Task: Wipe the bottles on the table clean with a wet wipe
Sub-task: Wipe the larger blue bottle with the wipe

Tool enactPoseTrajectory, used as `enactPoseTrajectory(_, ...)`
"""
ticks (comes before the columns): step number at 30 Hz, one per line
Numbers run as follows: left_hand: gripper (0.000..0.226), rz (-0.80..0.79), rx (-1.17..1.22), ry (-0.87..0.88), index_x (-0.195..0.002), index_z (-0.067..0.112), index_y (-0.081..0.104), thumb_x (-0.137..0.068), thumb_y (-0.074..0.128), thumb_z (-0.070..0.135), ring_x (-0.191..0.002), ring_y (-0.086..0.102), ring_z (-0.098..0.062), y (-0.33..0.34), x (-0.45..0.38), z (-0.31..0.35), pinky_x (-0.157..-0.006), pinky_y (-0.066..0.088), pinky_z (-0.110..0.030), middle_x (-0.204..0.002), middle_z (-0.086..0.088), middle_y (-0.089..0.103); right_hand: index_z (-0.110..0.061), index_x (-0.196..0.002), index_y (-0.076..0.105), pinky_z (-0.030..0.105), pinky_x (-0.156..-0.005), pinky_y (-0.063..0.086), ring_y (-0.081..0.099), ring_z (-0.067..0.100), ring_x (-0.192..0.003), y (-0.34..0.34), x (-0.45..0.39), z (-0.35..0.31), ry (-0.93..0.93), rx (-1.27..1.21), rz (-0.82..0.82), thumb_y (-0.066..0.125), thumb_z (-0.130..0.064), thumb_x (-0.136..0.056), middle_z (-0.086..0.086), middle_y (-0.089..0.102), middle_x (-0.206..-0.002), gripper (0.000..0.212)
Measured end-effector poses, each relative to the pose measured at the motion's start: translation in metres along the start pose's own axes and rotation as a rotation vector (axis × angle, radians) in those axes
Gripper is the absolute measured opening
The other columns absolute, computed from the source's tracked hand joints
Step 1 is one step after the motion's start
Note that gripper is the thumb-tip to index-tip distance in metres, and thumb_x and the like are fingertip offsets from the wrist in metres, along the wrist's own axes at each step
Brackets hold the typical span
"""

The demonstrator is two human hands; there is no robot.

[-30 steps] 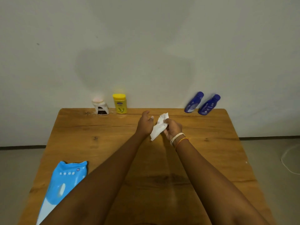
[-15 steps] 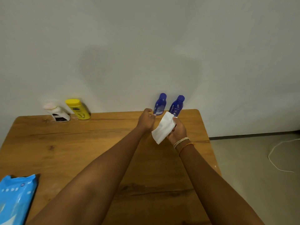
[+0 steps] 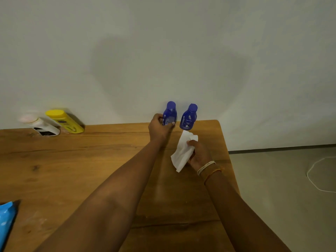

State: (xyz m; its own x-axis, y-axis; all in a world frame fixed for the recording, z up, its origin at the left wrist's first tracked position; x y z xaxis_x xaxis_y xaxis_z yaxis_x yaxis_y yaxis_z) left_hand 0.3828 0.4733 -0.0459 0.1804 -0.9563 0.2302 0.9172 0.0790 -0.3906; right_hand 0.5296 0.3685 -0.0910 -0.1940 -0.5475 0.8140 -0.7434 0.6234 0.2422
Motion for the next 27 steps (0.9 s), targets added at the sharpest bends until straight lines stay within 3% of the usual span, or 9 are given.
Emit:
enactPoseTrajectory(6, 0.041, -0.021, -0.050, 0.046, -0.119, 0.009, 0.057, -0.083, 0.072, 0.024, -0.093, 0.057, -0.014, 0.000, 0.010, 0.008, -0.069, 0.044, -0.013, -0.115, -0.008, 0.064, -0.011, -0.128, 0.045, 0.059, -0.097, 0.042, 0.052, 0.035, -0.106, 0.003, 0.019, -0.006, -0.035, -0.010, -0.043, 0.064, -0.004, -0.082, 0.014, 0.055, -0.116, 0.051)
enactPoseTrajectory(13, 0.049, -0.057, 0.074, 0.044, -0.122, 0.009, 0.051, -0.082, 0.072, 0.029, -0.096, 0.059, -0.013, -0.035, 0.052, 0.014, -0.075, 0.052, -0.022, -0.123, -0.009, 0.060, -0.010, -0.118, 0.048, 0.051, -0.089, 0.050, 0.057, 0.028, -0.091, 0.009, 0.075, -0.016, -0.172, 0.031, -0.057, 0.063, -0.005, -0.083, 0.012, 0.059, -0.107, 0.038)
enactPoseTrajectory(17, 0.051, -0.150, 0.203, 0.001, -0.125, 0.011, 0.046, -0.083, 0.071, 0.026, -0.096, 0.063, -0.019, -0.068, 0.085, 0.014, -0.073, 0.055, -0.025, -0.122, -0.009, 0.059, -0.011, -0.117, 0.050, 0.043, -0.076, 0.055, 0.062, 0.030, -0.095, 0.022, 0.120, -0.011, -0.259, 0.027, -0.103, 0.063, -0.006, -0.085, 0.013, 0.061, -0.115, 0.034)
enactPoseTrajectory(22, 0.051, -0.264, 0.273, 0.025, -0.129, 0.012, 0.045, -0.086, 0.068, 0.025, -0.096, 0.064, -0.023, -0.109, 0.125, 0.021, -0.075, 0.058, -0.030, -0.118, -0.008, 0.059, -0.011, -0.112, 0.058, 0.052, -0.088, 0.052, 0.062, 0.034, -0.101, 0.037, 0.181, -0.002, -0.402, 0.008, -0.116, 0.063, -0.003, -0.085, 0.013, 0.064, -0.115, 0.029)
enactPoseTrajectory(25, 0.051, -0.345, 0.334, 0.015, -0.130, 0.015, 0.047, -0.085, 0.069, 0.027, -0.098, 0.065, -0.027, -0.131, 0.147, 0.023, -0.079, 0.059, -0.041, -0.120, -0.011, 0.060, -0.010, -0.104, 0.061, 0.047, -0.086, 0.054, 0.063, 0.033, -0.098, 0.045, 0.219, -0.004, -0.510, 0.072, -0.086, 0.059, 0.002, -0.085, 0.013, 0.065, -0.109, 0.023)
enactPoseTrajectory(27, 0.049, -0.427, 0.436, -0.032, -0.129, 0.018, 0.046, -0.085, 0.069, 0.024, -0.097, 0.066, -0.029, -0.145, 0.163, 0.027, -0.071, 0.060, -0.044, -0.120, -0.013, 0.058, -0.010, -0.100, 0.062, 0.044, -0.083, 0.055, 0.063, 0.031, -0.094, 0.048, 0.245, -0.007, -0.596, 0.136, -0.031, 0.057, 0.002, -0.085, 0.012, 0.065, -0.102, 0.020)
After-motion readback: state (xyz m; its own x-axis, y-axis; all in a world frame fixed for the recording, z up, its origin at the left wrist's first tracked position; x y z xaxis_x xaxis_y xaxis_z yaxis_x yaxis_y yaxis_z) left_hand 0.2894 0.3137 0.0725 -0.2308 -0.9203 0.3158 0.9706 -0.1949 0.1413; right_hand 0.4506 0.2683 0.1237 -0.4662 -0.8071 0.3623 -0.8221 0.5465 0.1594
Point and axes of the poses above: each hand's wrist, its own x-axis away from the middle knuckle, its own y-axis out of the palm, z = x × y, the point moved 7 cm from there along -x, towards the middle knuckle
